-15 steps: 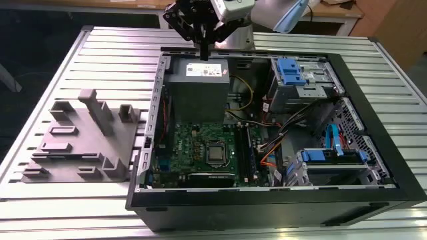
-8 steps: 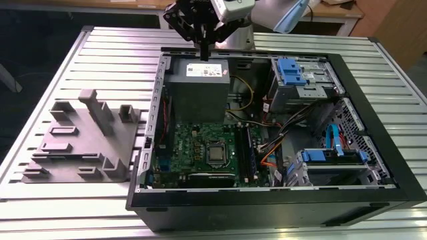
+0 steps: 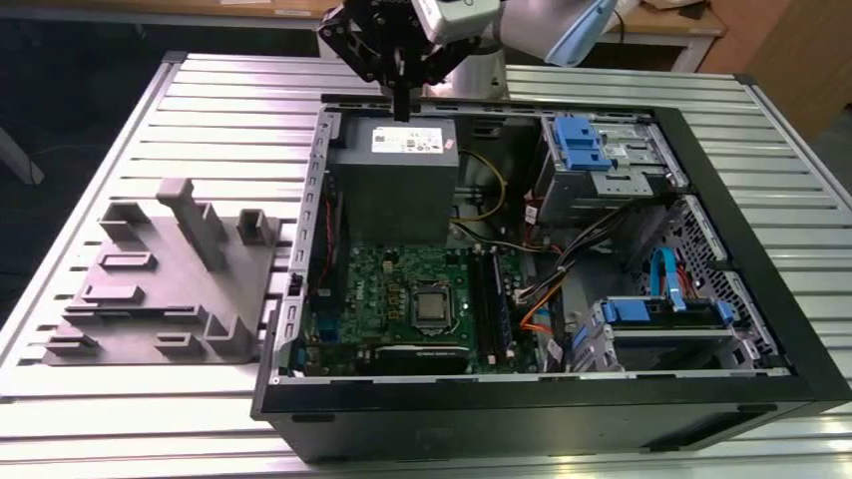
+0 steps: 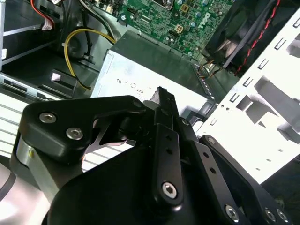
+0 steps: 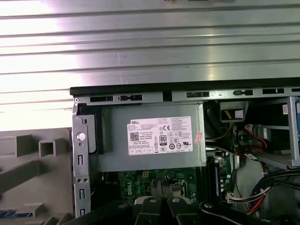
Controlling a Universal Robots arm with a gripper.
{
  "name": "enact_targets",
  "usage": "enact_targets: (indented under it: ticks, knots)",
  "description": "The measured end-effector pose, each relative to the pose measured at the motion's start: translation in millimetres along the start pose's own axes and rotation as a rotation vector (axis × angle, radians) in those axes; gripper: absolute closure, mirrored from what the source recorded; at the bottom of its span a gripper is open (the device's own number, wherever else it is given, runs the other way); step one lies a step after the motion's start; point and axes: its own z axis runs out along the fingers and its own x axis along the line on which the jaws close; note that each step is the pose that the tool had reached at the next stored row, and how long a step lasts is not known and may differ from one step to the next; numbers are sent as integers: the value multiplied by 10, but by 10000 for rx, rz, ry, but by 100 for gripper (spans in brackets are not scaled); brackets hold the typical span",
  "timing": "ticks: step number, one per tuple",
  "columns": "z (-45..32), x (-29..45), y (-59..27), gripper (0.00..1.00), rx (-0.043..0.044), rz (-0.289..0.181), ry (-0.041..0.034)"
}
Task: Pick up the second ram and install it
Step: 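Reach for the second ram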
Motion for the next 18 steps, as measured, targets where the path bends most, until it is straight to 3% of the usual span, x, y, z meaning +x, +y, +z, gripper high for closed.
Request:
enact_targets:
  ticks: [18]
  knots:
    - [-12, 431, -32, 93, 0, 1, -2]
